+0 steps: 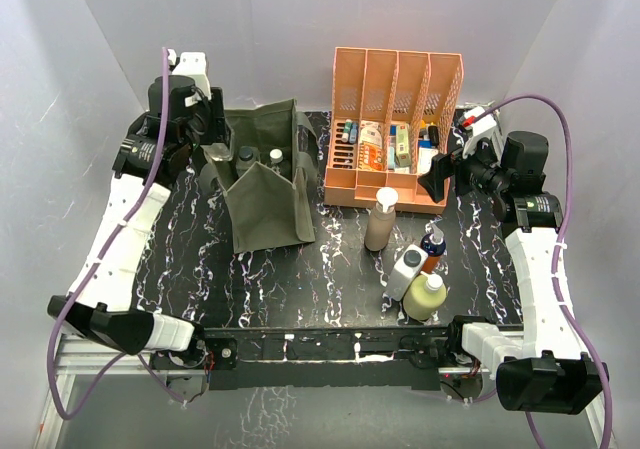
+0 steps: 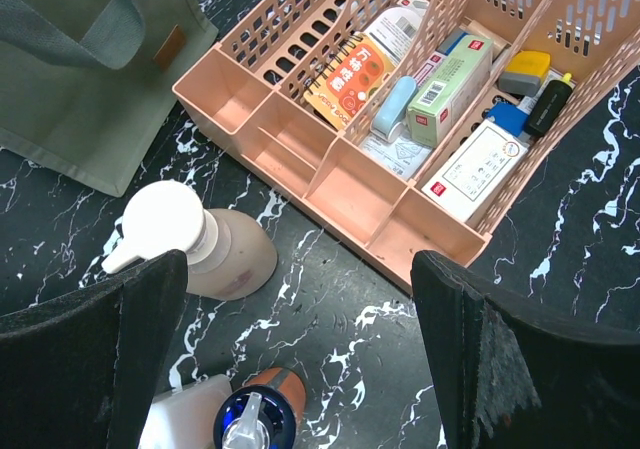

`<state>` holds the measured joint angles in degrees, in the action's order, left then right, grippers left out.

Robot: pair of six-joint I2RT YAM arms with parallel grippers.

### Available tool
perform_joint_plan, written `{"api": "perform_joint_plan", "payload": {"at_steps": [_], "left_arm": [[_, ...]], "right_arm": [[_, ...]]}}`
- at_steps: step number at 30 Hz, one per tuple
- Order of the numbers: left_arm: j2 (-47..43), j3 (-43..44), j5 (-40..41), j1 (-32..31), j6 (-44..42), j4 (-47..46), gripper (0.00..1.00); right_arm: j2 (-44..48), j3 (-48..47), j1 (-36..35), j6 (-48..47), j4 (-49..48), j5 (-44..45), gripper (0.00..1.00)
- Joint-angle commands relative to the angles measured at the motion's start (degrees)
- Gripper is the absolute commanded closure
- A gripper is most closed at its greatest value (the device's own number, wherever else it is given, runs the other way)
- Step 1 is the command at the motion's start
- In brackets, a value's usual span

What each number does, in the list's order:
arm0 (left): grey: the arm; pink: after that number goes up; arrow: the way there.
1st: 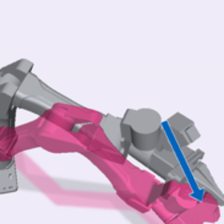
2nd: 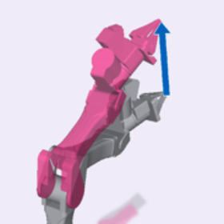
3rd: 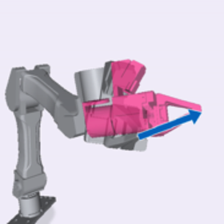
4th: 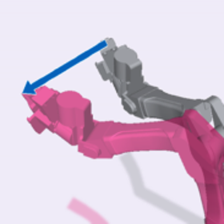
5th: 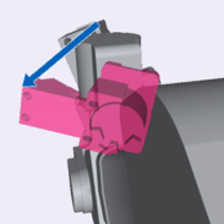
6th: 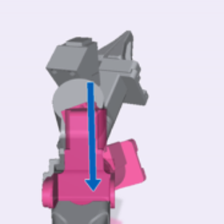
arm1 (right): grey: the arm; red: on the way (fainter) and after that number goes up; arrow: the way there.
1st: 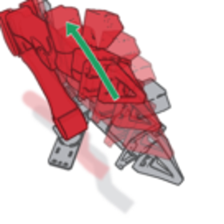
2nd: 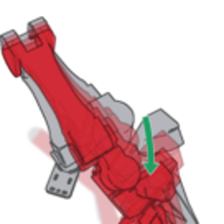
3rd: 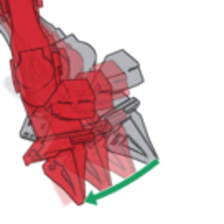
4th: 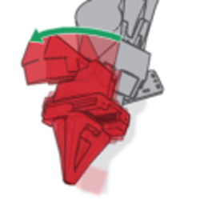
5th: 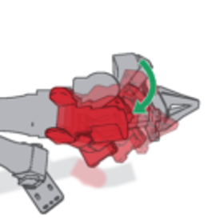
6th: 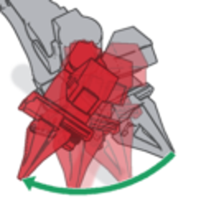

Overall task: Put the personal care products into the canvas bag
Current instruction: Place the care product in the canvas bag.

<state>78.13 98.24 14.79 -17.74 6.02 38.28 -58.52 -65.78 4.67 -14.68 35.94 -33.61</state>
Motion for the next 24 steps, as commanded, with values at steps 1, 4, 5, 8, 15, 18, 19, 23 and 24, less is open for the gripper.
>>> {"api": "perform_joint_plan", "payload": {"at_steps": [1, 4, 5, 8, 15, 18, 19, 23, 24], "left_arm": [[-0.6, 0.6, 2.6, 0.2, -1.1, -10.2, 1.0], [1.5, 0.9, 2.8, 0.2, -1.0, -10.2, 1.0], [2.2, 1.1, 3.2, 0.2, -0.7, -10.3, 1.0], [3.9, 1.8, 3.9, 0.0, -0.1, -10.2, 1.0], [7.7, 3.4, 7.9, -4.0, -5.6, -8.9, 1.0], [7.9, 2.6, 8.4, -5.1, -5.7, -9.5, 1.0], [8.1, 2.8, 8.7, -5.4, -5.7, -9.4, 1.0], [8.2, 3.3, 9.2, -5.7, -5.8, -9.6, 1.0], [8.1, 3.3, 9.4, -5.7, -6.1, -9.8, 1.0]], "right_arm": [[0.8, -0.7, 0.4, 0.6, -2.8, -1.2, 0.01], [0.8, -0.8, 0.3, 0.6, -2.9, -1.5, 0.01], [0.8, -0.7, 0.4, 0.7, -3.0, -1.7, 0.01], [0.8, -0.4, 0.4, 0.7, -3.2, -1.7, 0.01], [1.4, 0.0, 0.4, 0.4, -3.2, -1.5, 0.01], [1.4, 0.2, 0.4, 0.3, -3.3, -1.6, 0.01], [1.5, 0.3, 0.4, 0.2, -3.3, -1.6, 0.01], [1.7, 0.3, 0.4, 0.0, -3.2, -1.5, 0.01], [1.8, 0.3, 0.4, 0.0, -3.1, -1.4, 0.01]]}}
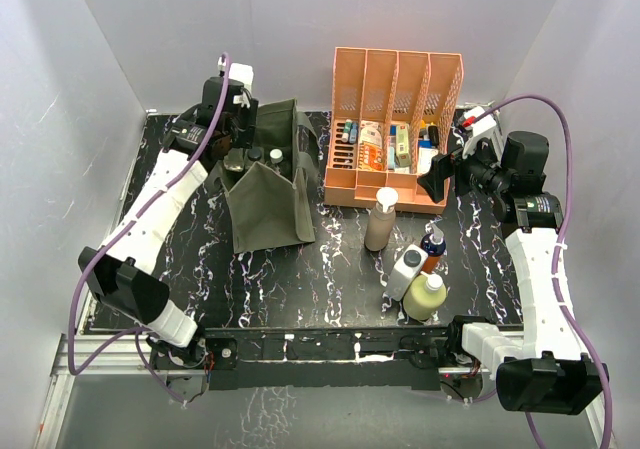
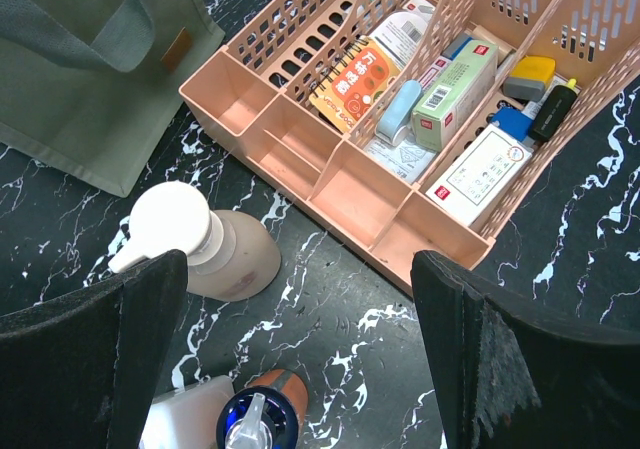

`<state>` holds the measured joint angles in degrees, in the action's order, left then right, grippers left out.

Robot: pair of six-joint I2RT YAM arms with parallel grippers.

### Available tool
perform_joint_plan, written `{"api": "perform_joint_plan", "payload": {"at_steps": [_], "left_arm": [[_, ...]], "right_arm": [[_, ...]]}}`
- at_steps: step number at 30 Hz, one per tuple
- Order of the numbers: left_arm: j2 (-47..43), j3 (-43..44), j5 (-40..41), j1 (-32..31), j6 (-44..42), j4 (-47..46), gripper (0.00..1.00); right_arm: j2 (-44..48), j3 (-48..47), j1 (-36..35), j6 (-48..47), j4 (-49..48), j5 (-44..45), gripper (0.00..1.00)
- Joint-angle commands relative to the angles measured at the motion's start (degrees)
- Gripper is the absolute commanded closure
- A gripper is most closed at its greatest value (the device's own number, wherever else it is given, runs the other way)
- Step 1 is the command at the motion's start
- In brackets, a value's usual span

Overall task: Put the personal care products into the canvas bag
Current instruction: Place the care product in the canvas bag.

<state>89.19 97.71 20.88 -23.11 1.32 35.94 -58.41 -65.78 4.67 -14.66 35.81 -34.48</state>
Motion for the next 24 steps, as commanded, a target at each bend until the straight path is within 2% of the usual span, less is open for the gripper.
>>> {"api": "perform_joint_plan", "payload": {"at_steps": [1, 13, 24], "left_arm": [[-2.9, 4.0, 3.4, -0.4, -1.8, -7.6, 1.0], [-0.8, 4.8, 2.1, -0.5, -3.0, -5.1, 1.0], [-0.9, 1.7, 6.7, -0.5, 1.2, -8.3, 1.0]], "right_arm": [[1.8, 0.3, 0.3, -0.1, -3.0, -0.4, 0.01], [1.8, 0.2, 0.3, -0.1, -2.9, -0.7, 0.01], [2.4, 0.6, 0.3, -0.2, -2.7, -0.4, 0.01]]}}
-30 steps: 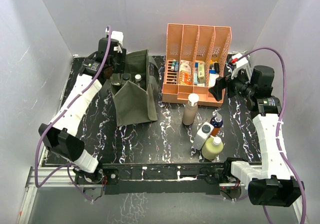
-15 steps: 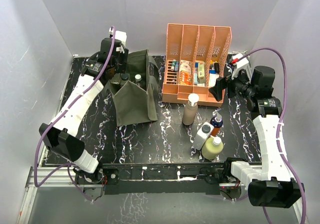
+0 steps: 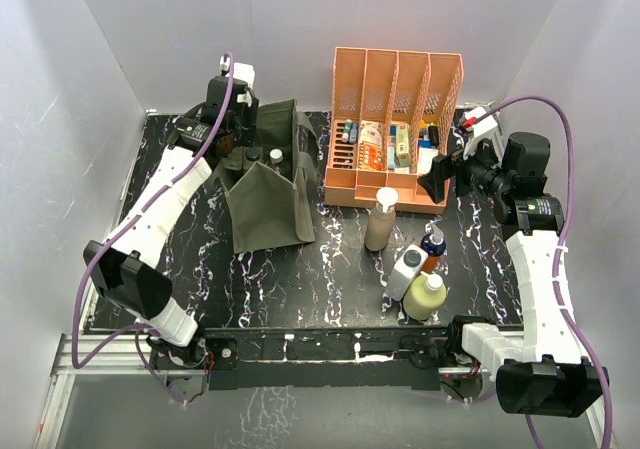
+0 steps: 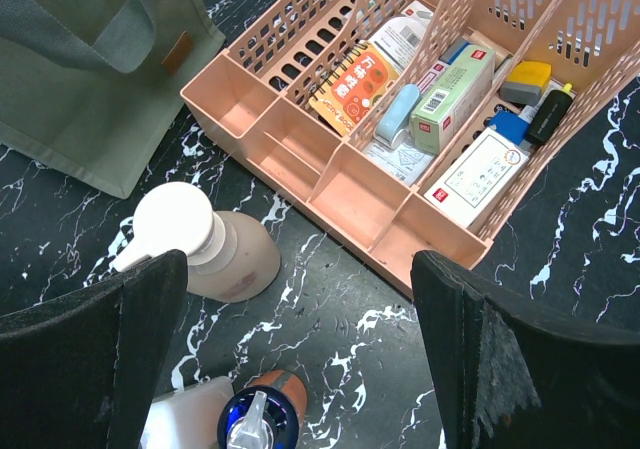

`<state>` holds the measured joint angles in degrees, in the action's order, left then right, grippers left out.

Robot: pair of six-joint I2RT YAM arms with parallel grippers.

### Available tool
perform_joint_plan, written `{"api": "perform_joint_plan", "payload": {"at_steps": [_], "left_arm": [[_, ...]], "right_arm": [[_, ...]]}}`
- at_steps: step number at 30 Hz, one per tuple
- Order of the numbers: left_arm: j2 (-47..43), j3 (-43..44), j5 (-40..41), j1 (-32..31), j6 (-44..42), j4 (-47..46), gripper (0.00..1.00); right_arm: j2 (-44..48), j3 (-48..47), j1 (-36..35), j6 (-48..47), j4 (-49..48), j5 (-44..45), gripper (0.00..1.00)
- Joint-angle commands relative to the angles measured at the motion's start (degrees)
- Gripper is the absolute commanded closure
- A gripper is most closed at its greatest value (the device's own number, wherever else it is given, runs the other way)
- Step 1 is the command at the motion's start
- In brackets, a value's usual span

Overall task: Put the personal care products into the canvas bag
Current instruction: Place the care product in the canvas bag.

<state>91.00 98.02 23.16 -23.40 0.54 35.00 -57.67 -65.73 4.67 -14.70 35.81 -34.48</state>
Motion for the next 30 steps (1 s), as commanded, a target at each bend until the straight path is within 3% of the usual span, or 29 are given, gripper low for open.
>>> {"api": "perform_joint_plan", "payload": {"at_steps": [1, 16, 30], "left_arm": [[-2.7, 1.1, 4.8, -0.2, 2.6, -7.5, 1.0], [-1.4, -1.4, 12.5, -0.2, 8.2, -7.0, 1.0], [1.5, 1.0, 11.1, -0.2, 11.2, -6.2, 1.0]], "right_arm": [[1.7, 0.5, 0.4, -0.1, -2.6, -0.4, 0.01], [1.9, 1.1, 0.3, -0.1, -2.9, -0.7, 0.01], [2.0, 1.3, 0.3, 0.0, -2.6, -0.6, 0.01]]}}
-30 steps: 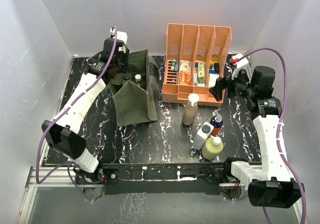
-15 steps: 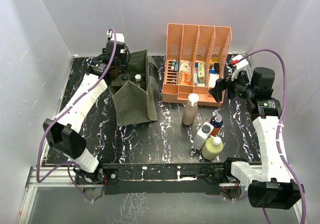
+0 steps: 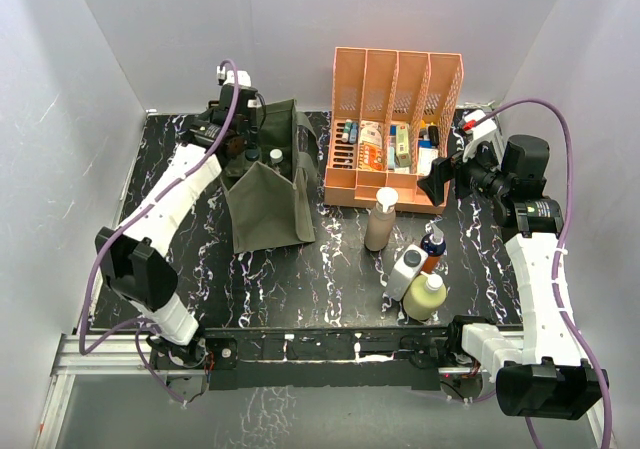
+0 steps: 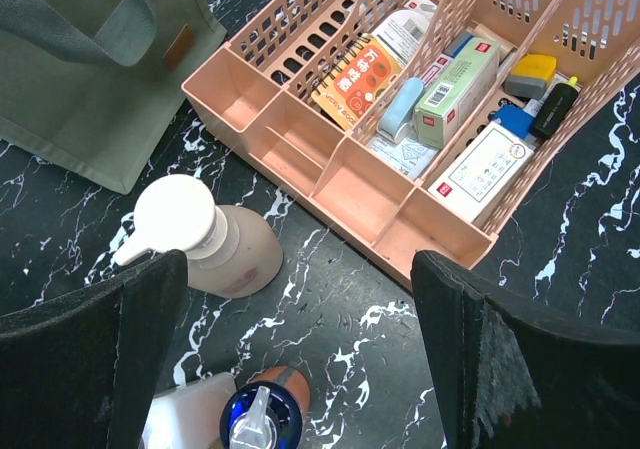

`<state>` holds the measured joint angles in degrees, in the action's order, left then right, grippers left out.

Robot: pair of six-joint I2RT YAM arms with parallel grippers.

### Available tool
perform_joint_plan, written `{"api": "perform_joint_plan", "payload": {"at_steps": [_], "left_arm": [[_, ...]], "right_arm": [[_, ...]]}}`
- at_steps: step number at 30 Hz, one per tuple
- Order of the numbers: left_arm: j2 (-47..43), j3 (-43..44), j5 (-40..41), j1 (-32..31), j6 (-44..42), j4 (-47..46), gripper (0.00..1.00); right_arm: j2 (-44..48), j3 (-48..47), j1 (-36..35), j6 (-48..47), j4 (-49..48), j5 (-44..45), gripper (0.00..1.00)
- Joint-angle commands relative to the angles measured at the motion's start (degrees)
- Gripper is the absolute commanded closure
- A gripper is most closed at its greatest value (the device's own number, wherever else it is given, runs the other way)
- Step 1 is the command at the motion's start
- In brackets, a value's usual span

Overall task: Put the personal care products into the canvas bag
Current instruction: Place the care product in the canvas bag.

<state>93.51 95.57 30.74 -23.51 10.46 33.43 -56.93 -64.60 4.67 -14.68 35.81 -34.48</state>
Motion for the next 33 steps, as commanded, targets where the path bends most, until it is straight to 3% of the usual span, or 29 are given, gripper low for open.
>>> {"api": "perform_joint_plan", "payload": {"at_steps": [1, 33], "left_arm": [[-0.9, 3.5, 3.5, 0.0, 1.6, -4.3, 1.0], [2.9, 2.0, -1.0, 2.7, 3.6, -2.4, 0.98]], "right_arm": [[1.3, 0.2, 0.4, 0.0, -2.6, -0.7, 0.01], [1.6, 1.0, 0.4, -0.3, -2.8, -0.3, 0.01]]}}
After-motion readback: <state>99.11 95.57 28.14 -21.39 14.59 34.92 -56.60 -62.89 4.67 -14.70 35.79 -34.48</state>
